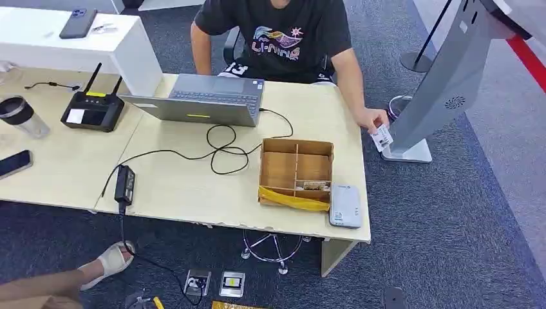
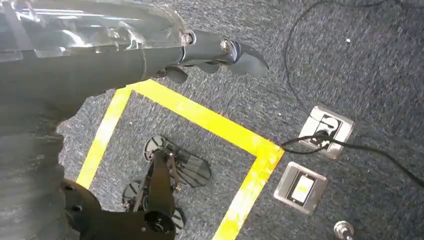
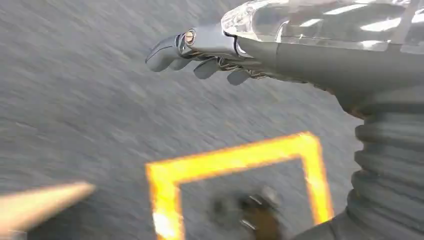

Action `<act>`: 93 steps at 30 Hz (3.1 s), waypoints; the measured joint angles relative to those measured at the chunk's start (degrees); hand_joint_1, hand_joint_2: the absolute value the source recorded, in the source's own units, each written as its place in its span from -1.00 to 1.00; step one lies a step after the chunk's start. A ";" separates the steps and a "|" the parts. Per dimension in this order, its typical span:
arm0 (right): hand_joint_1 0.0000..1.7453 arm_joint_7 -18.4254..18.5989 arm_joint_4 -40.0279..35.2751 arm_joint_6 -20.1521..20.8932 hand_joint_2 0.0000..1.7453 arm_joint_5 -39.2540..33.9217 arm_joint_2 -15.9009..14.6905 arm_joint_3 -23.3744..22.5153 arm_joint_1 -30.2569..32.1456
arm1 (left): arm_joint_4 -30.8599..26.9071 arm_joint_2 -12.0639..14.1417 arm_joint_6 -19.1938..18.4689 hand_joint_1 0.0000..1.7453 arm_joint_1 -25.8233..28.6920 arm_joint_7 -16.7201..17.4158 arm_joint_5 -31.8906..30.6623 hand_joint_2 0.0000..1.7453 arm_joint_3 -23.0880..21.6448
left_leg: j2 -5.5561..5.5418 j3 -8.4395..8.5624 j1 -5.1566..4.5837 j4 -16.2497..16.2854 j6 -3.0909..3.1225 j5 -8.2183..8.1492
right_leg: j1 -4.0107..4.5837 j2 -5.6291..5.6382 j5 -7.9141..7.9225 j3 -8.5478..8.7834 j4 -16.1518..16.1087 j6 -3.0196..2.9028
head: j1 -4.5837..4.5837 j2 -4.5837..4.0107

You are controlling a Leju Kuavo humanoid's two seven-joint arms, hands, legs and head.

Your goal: Pass the card to the sensor for recognition and then transmit it.

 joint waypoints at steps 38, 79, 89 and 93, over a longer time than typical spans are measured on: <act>-1.00 23.96 -77.64 -0.61 1.00 72.15 -7.08 -26.14 9.91 | 0.04 -0.26 3.96 -1.00 -0.13 -1.88 3.26 1.00 -0.35 | -0.02 0.03 0.01 0.02 0.01 0.04 | 0.00 -0.01 0.03 0.05 0.00 0.05 | 0.02 0.00; -0.16 29.25 -49.31 2.45 1.00 82.11 6.65 -2.84 -14.15 | 0.11 -1.57 1.90 -1.00 -1.03 -2.03 1.94 1.00 -5.81 | -0.23 -0.09 0.02 0.01 0.00 0.09 | 0.03 -0.14 0.02 -0.01 0.05 0.03 | 0.02 0.00; 1.00 29.93 -47.25 1.55 1.00 83.81 6.67 -2.84 -14.13 | 0.13 -1.57 1.70 -1.00 -1.02 -2.25 1.84 1.00 -6.16 | -0.22 -0.08 0.02 0.02 0.00 0.09 | 0.02 -0.13 0.02 -0.02 0.05 0.03 | 0.02 0.00; 1.00 30.43 -47.14 1.44 1.00 84.60 6.67 -2.86 -14.10 | 0.13 -1.57 1.70 -1.00 -1.03 -2.75 1.73 1.00 -6.16 | -0.22 -0.08 0.02 0.02 0.00 0.09 | 0.02 -0.12 0.02 -0.02 0.05 0.03 | 0.02 0.00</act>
